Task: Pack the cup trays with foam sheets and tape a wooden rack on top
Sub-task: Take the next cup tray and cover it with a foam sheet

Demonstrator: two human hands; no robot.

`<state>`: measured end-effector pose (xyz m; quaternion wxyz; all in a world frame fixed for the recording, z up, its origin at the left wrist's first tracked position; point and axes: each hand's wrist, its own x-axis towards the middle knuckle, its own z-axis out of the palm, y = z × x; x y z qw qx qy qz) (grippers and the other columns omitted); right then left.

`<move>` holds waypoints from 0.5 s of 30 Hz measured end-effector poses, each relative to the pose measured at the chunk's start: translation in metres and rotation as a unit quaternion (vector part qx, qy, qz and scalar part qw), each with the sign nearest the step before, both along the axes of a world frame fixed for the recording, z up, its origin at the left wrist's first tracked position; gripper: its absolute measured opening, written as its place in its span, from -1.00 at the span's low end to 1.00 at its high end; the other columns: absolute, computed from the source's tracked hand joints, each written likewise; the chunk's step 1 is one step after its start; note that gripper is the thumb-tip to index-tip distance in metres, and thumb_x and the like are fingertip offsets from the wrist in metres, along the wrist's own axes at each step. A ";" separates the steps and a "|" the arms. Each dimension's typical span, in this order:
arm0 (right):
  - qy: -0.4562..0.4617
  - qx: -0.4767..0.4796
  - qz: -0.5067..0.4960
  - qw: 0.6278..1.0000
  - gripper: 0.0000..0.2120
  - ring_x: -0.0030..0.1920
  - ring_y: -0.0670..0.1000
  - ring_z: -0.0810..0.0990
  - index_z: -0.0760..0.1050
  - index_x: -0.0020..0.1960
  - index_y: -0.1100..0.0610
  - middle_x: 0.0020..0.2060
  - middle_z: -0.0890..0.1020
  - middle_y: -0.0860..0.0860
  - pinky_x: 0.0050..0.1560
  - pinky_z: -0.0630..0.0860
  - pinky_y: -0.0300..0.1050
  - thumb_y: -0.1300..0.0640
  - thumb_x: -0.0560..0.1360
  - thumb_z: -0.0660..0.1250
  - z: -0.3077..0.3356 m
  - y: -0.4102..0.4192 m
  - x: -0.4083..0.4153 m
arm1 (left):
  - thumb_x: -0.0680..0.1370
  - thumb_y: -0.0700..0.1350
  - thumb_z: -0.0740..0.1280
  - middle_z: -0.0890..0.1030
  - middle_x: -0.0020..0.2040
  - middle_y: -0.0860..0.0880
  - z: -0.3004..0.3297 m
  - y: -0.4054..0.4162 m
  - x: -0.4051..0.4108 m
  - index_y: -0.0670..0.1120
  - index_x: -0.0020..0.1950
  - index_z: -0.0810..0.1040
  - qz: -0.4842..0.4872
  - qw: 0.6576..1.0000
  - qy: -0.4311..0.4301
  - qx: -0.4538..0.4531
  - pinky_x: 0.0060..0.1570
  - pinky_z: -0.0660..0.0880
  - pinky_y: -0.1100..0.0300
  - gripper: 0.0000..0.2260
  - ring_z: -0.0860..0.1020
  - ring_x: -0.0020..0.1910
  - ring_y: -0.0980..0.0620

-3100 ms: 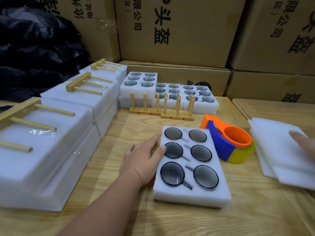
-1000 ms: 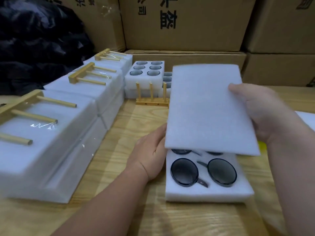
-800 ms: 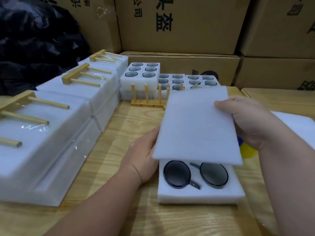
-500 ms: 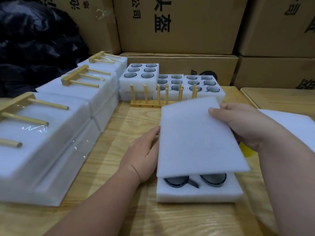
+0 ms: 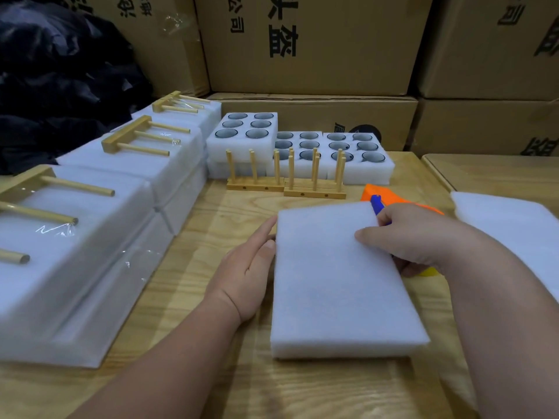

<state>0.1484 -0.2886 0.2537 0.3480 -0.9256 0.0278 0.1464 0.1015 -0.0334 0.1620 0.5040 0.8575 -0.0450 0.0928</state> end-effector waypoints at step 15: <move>-0.020 -0.130 0.021 0.991 -0.69 -0.19 0.04 0.64 0.49 0.05 0.01 -0.14 0.60 -0.03 -0.26 0.63 -0.09 -0.23 0.55 0.34 0.007 0.005 -0.005 | 0.56 0.38 0.01 0.47 0.17 0.61 -0.001 0.002 0.001 0.62 0.40 0.21 -0.009 1.000 0.007 0.029 0.39 0.33 0.12 -0.61 0.38 0.30 0.50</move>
